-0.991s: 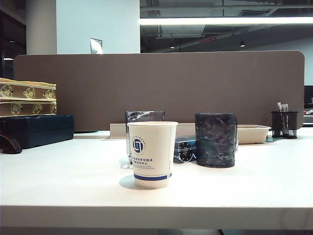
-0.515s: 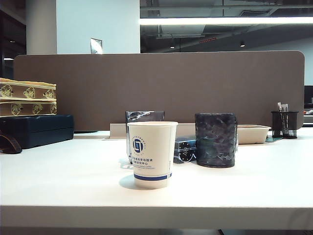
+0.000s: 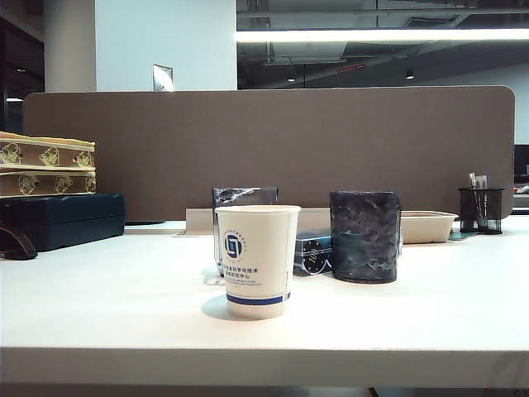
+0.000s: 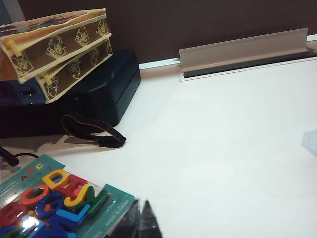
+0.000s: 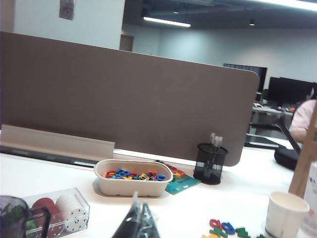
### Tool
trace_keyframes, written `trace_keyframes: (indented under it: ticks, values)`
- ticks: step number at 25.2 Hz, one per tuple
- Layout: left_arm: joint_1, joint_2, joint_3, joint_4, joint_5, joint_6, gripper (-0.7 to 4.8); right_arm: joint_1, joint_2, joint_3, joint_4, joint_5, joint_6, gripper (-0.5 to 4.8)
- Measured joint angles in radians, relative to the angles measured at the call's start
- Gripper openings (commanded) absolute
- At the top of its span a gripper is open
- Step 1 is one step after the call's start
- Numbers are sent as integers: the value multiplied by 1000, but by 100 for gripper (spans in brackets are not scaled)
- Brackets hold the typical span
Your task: Pick up the letter "c" and put it in the paper cup.
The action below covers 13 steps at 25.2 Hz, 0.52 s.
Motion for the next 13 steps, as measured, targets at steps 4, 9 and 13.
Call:
trace_keyframes:
  ticks: [4,9,13]
  values:
    - [0,0,0,0,0,0,-6,-33,0,0,-27,2,112,-8]
    - [0,0,0,0,0,0,-6,-48,0,0,-57,3,152,-8]
    - [0,0,0,0,0,0,-6,-51,0,0,-120,8,222,-8]
